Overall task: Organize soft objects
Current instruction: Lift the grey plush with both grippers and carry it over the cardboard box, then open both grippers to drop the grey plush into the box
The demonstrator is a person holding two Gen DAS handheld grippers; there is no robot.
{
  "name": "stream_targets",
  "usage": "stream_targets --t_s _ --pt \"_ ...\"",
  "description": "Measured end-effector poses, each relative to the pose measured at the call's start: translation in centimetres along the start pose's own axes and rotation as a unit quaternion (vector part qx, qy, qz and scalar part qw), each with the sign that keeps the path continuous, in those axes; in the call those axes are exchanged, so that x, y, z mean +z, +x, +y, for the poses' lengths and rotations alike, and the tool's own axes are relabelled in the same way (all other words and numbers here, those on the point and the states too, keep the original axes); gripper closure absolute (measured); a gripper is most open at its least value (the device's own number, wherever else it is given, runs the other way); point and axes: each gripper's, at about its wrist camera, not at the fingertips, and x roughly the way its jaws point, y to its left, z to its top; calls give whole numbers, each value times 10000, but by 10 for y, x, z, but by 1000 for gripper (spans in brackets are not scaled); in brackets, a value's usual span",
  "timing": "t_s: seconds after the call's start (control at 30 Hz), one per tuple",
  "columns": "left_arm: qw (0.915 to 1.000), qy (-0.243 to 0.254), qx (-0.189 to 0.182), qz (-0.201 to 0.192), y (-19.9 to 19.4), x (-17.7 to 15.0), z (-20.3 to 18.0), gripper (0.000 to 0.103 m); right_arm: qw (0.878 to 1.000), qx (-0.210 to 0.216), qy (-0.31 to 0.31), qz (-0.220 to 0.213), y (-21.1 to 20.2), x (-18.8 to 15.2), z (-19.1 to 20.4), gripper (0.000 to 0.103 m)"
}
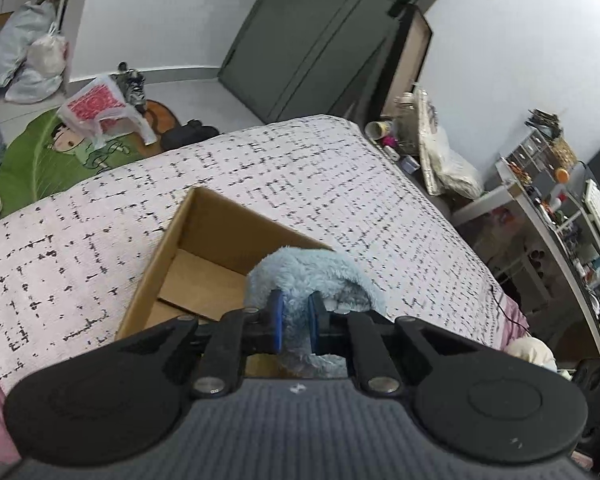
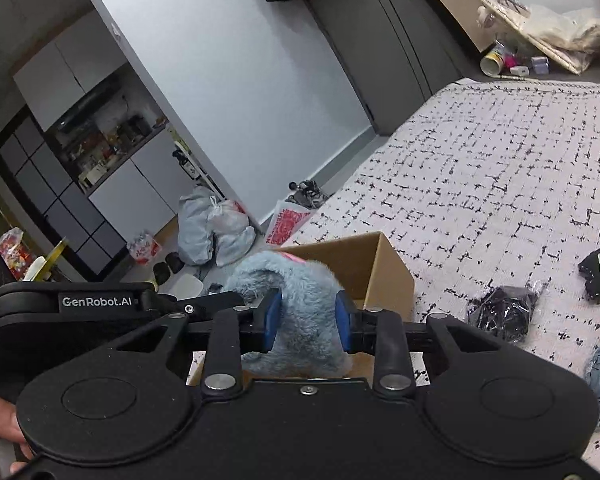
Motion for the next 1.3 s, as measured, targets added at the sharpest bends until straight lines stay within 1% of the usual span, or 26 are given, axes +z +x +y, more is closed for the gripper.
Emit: stream_targets --t_s 0.1,0.17,0.2,0.33,0.4,0.5,0.57,0.6,0.67,0.77,0.87,0.9,0.97,1.0,1.03,1.07,1.1,1.13,1.2,1.23,1.3 --pt "9998 -89 170 23 8 4 7 94 9999 -86 94 52 1 0 -3 72" --pt "9994 -181 271 71 14 8 13 98 9998 -134 157 78 2 1 -6 72" --pt "9993 -204 302 81 17 10 15 103 9997 -175 173 96 3 1 -7 72" --pt "9989 -177 432 70 26 15 17 103 9990 -347 207 177 6 1 -12 72" --pt "9983 -181 532 163 32 16 19 103 9987 -398 215 237 8 0 -14 72" --pt "9976 -227 587 298 36 16 20 102 9982 -468 205 306 10 0 -16 72" --pt "9969 -177 708 285 35 16 19 101 9978 -506 226 354 10 1 -17 68" --pt "9967 -148 741 289 34 16 17 100 9975 -540 252 373 10 1 -18 66" --pt "9964 -102 767 345 34 16 15 99 9968 -619 323 389 8 2 -19 61" --pt "9949 -29 864 511 36 16 11 98 9958 -729 343 439 5 3 -21 59" --pt "9924 66 1064 613 37 12 5 93 9945 -868 354 458 -1 4 -22 53" --pt "9919 107 1110 608 36 11 2 89 9942 -911 350 444 -4 4 -23 51" --pt "9918 210 1149 511 32 9 -5 79 9936 -987 342 432 -9 5 -23 44" --pt "9919 262 1155 459 29 8 -9 67 9932 -1034 332 425 -12 6 -23 42" --pt "9917 325 1173 407 27 6 -14 52 9931 -1054 320 410 -15 7 -23 37" --pt "9914 400 1201 341 23 5 -18 45 9930 -1077 303 386 -19 7 -24 31" --pt "9909 464 1232 286 20 4 -23 35 9927 -1112 311 363 -22 7 -25 29" --pt "9904 519 1261 242 18 3 -27 28 9919 -1170 338 361 -26 7 -26 26" --pt "9892 652 1303 152 12 2 -36 23 9911 -1224 376 377 -33 9 -30 24" --pt "9888 704 1311 148 11 1 -39 21 9909 -1230 383 385 -36 10 -31 21" --pt "9879 785 1327 184 9 -1 -46 20 9907 -1247 397 373 -44 11 -33 17"
